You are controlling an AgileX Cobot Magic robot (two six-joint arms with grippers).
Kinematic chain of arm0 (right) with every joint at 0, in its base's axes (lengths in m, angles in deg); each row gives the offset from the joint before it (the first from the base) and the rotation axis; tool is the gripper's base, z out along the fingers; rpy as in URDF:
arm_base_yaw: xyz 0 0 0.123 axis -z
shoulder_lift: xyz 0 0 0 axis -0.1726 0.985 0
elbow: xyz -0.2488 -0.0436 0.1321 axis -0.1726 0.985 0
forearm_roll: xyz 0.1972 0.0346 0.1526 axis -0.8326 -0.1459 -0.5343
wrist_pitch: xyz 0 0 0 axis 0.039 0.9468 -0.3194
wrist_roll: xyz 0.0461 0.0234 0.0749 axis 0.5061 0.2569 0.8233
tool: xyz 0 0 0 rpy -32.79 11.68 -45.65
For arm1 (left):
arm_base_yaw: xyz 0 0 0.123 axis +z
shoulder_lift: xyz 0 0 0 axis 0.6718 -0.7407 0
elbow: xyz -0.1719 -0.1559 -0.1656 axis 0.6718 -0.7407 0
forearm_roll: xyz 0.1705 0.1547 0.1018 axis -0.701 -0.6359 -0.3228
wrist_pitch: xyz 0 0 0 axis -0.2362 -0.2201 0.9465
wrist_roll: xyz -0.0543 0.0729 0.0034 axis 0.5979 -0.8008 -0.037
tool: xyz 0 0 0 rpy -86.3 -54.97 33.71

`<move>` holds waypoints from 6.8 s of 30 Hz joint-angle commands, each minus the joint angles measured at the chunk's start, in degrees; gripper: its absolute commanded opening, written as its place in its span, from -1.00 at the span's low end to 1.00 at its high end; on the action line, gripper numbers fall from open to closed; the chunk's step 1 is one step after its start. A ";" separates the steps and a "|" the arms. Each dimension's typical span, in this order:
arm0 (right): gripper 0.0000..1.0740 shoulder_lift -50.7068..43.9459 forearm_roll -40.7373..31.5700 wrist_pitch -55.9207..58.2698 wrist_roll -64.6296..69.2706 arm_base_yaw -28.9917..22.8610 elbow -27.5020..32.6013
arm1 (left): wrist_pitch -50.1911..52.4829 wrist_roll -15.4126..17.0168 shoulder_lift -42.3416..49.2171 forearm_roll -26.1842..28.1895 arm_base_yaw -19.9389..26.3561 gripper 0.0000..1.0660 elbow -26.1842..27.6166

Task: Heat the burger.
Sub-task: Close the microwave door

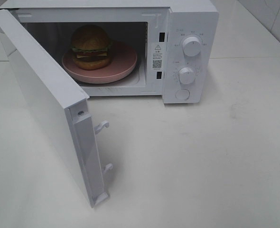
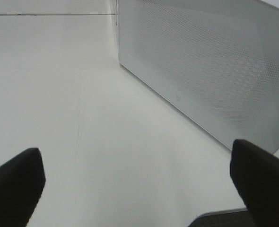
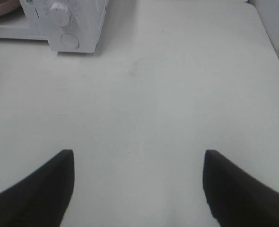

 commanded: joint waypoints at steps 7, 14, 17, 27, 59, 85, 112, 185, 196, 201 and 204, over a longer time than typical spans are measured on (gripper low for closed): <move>0.38 -4.58 0.06 -0.34 -0.17 0.40 0.23 | 0.80 0.06 0.29 0.40 0.11 0.88 -0.11; 0.38 -4.58 0.11 -0.34 -0.23 0.40 0.23 | 0.80 0.06 0.29 0.46 0.11 0.88 -0.11; 0.38 -4.58 0.11 -0.34 -0.23 0.40 0.23 | 0.80 0.06 0.29 0.46 0.11 0.88 -0.11; 0.38 -4.58 0.11 -0.34 -0.23 0.40 0.23 | 0.80 0.06 0.29 0.46 0.11 0.88 -0.11; 0.38 -4.58 0.11 -0.34 -0.23 0.40 0.23 | 1.43 0.46 0.23 1.20 0.11 0.86 0.29; 0.38 -4.58 0.11 -0.34 -0.23 0.40 0.23 | 25.84 -1.38 -25.15 0.80 0.11 -1.00 1.38; 0.38 -4.58 0.11 -0.34 -0.23 0.40 0.23 | 101.59 2.52 -65.37 -10.49 -0.06 -1.00 -16.27; 0.38 -4.58 0.11 -0.34 -0.17 0.40 0.23 | 107.20 -14.38 -110.64 29.45 -39.99 -1.00 27.44; 0.38 -4.58 0.11 -0.34 -0.17 0.40 0.23 | 104.79 -20.74 -114.94 34.89 -39.94 -1.00 35.70; 0.38 -4.58 0.11 -0.34 -0.17 0.40 0.23 | 104.05 -23.26 -114.94 34.84 -39.94 -1.00 36.27; 0.38 -4.58 0.11 -0.34 -0.17 0.40 0.23 | 102.96 -23.26 -114.94 34.89 -39.94 -1.00 36.27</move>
